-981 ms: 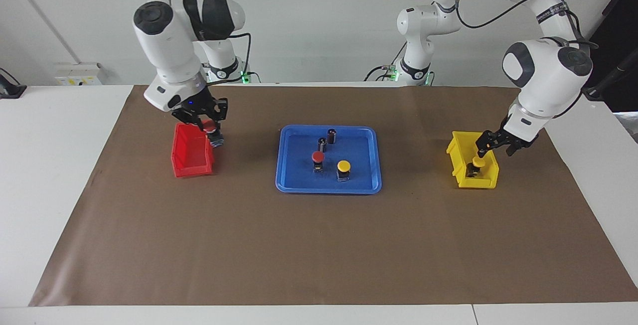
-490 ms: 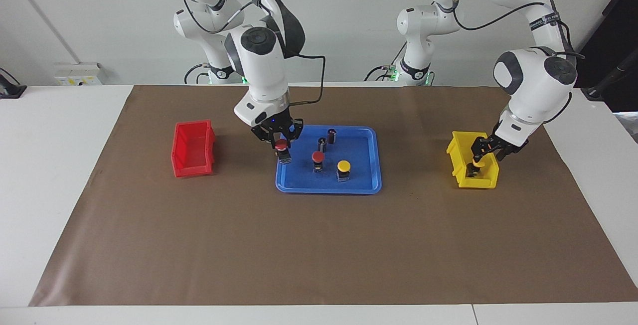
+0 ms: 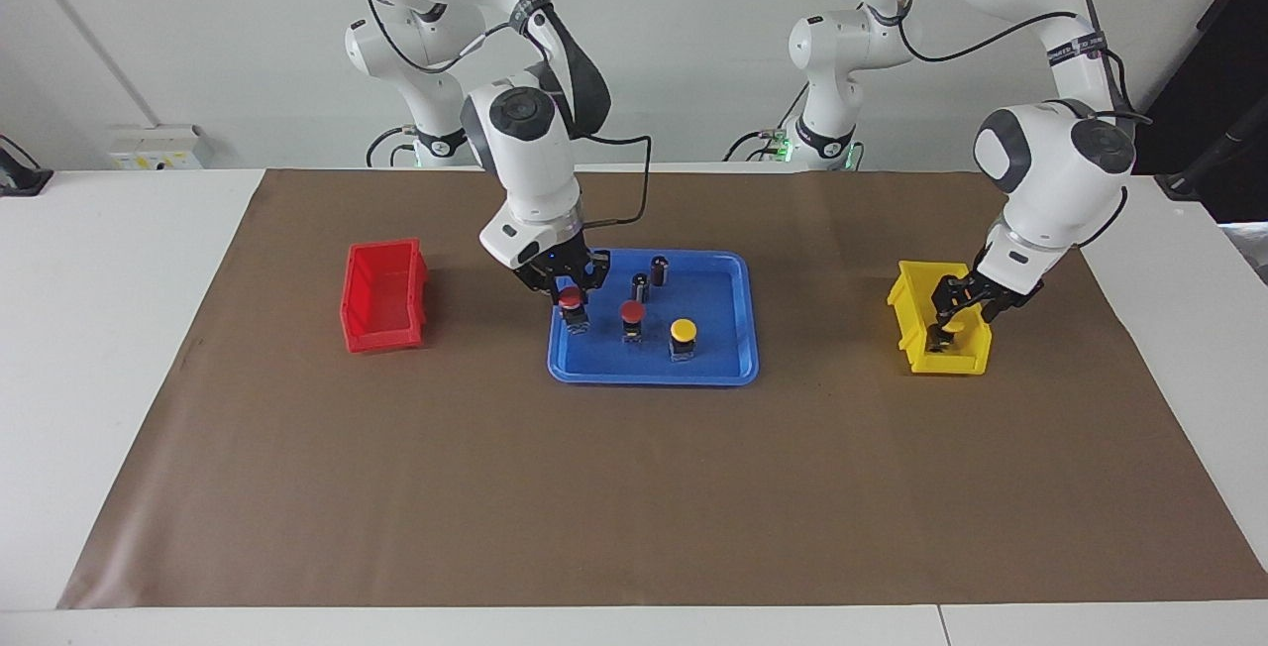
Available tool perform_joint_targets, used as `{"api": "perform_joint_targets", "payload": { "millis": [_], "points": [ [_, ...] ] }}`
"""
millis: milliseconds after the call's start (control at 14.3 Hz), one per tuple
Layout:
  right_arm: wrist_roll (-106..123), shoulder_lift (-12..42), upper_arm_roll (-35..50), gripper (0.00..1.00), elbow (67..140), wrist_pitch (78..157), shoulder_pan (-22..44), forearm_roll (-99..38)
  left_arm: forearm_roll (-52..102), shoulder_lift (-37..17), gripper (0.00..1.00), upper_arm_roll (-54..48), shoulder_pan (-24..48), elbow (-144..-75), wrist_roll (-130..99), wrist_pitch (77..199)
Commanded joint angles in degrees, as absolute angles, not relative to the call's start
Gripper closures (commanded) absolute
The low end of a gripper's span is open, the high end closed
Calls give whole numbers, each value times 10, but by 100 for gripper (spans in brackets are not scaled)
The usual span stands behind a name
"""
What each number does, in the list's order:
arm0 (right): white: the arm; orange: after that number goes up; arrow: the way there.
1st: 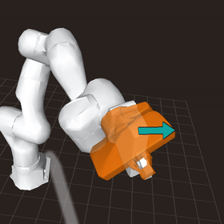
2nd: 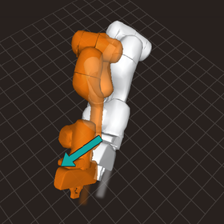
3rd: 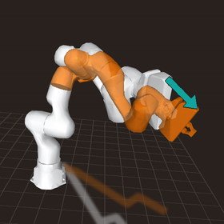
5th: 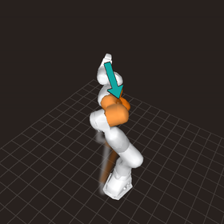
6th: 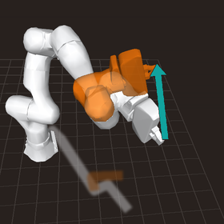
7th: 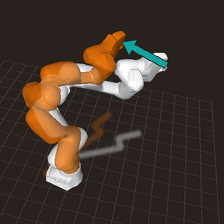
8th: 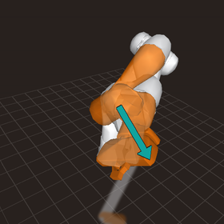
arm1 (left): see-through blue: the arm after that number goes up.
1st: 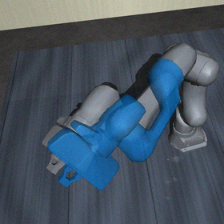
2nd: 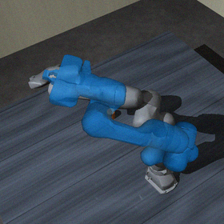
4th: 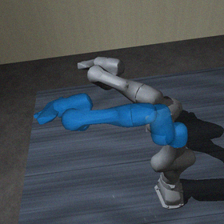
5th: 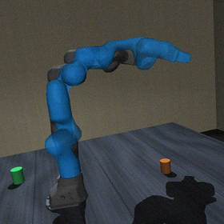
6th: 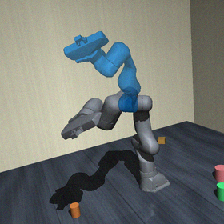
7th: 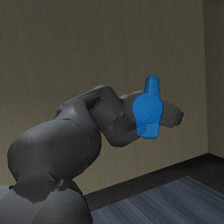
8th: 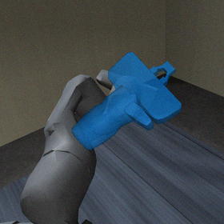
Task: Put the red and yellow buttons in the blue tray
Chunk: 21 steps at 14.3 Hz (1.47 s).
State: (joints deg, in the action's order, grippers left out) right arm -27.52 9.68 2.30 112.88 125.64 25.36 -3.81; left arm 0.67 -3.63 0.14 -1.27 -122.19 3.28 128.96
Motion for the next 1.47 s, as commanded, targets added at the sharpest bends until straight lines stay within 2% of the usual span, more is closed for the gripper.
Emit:
{"api": "perform_joint_targets", "payload": {
  "millis": [0, 350, 490, 630, 700, 840, 981, 1051, 1191, 1261, 1331, 1401],
  "points": [
    [-279, 104, 23, 79, 1135, 1280, 260, -47, 2, -34, 25, -1, -14, -1240, 21, 1316],
    [-287, 122, 23, 74, 1140, 1291, 277, -47, 2, -40, 27, -1, -17, -1247, 25, 1316],
    [-288, 122, 23, 59, 1144, 1290, 277, -47, 2, -38, 29, -1, -17, -1252, 25, 1317],
    [-288, 121, 22, 38, 1145, 1290, 277, -47, 2, -38, 34, -1, -17, -1252, 23, 1317],
    [-288, 122, 22, 35, 1145, 1290, 277, -47, 2, -38, 40, -1, -17, -1252, 22, 1317],
    [-288, 122, 22, 30, 1140, 1283, 277, -46, 2, -39, 65, -1, -17, -1252, 21, 1318],
    [-286, 117, 20, 30, 1118, 1258, 271, -43, 2, -40, 93, -1, -18, -1250, 23, 1320],
    [-283, 113, 20, 30, 1098, 1234, 262, -39, 2, -40, 99, -1, -18, -1250, 22, 1318],
    [-283, 103, 18, 28, 1051, 1179, 241, -37, 4, -40, 99, -1, -18, -1237, 18, 1300],
    [-280, 101, 17, 10, 1028, 1145, 231, -31, 4, -41, 99, -1, -14, -1215, 6, 1270],
    [-280, 95, 16, 0, 1008, 1114, 215, -17, 4, -41, 99, -1, -10, -1192, -3, 1234],
    [-275, 85, 17, 0, 983, 1080, 194, -5, 3, -41, 99, -2, -8, -1159, -14, 1192]
  ]
}}
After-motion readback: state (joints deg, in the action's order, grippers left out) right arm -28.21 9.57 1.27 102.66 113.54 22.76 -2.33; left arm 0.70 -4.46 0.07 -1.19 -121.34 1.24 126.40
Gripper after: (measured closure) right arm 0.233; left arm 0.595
